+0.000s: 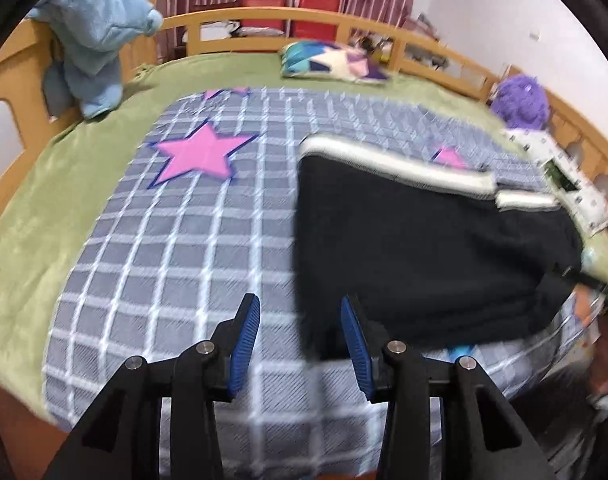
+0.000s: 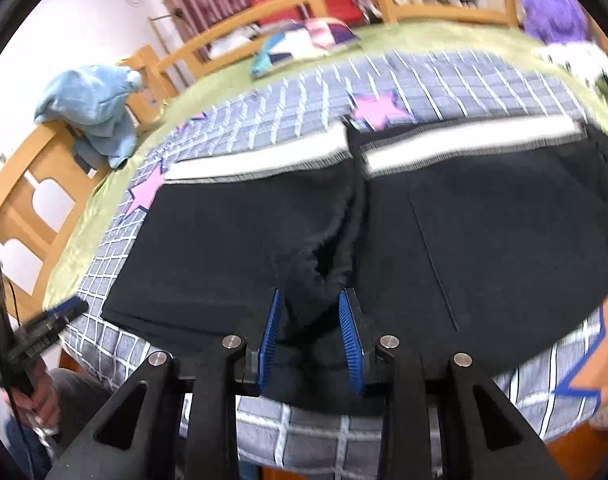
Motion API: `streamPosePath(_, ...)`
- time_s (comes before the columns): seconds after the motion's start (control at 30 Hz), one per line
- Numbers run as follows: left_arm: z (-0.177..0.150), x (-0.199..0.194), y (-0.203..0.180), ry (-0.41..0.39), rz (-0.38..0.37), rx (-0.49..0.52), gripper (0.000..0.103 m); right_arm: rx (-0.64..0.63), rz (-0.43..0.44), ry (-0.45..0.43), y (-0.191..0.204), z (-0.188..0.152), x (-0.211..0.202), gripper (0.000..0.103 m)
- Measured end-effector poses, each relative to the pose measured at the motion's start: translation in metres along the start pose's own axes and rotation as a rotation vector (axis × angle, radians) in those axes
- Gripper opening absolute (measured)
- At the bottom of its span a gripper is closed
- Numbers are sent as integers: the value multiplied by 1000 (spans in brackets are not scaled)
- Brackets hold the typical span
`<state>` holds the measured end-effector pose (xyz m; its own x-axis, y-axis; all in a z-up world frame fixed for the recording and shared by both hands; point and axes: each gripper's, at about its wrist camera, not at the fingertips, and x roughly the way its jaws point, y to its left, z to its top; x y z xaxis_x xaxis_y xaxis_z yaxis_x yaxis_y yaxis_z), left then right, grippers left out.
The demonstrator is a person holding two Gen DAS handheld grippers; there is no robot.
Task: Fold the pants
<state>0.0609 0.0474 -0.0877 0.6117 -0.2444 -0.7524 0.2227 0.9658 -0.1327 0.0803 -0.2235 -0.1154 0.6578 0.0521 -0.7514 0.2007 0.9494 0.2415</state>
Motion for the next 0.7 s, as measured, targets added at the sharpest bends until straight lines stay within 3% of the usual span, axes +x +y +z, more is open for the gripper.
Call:
streamPosePath(0.07, 11, 10, -14, -3, -70, 4, 40, -20, -14, 3, 6, -2, 10, 34)
streamPosePath(0.17, 5, 47, -34, 81, -44, 46, 40, 0, -128, 111, -2, -20, 33, 37)
streamPosePath(0.2, -5, 60, -37, 125, -19, 60, 40, 15, -116, 154, -7, -30, 39, 36)
streamPosePath(0.23, -13, 67, -38, 150, -6, 69, 40, 22, -103, 142, -9, -34, 36, 36)
streamPosePath(0.3, -28, 62, -40, 107, 3, 109, 40, 14, -94, 147, -8, -39, 25, 36)
streamPosePath(0.43, -22, 45, -38, 116, -28, 119, 41, -43, -81, 178, -5, -37, 3, 36)
streamPosePath(0.53, -11, 38, -24, 100, -13, 42, 50, -39, -103, 90, -24, -29, -30, 41)
streamPosePath(0.63, -1, 45, -4, 111, -56, -74, 54, 54, -153, -28, -66, -13, -63, 59)
streamPosePath(0.7, 7, 57, 6, 131, -96, -145, 55, 135, -235, -94, -106, -2, -77, 73)
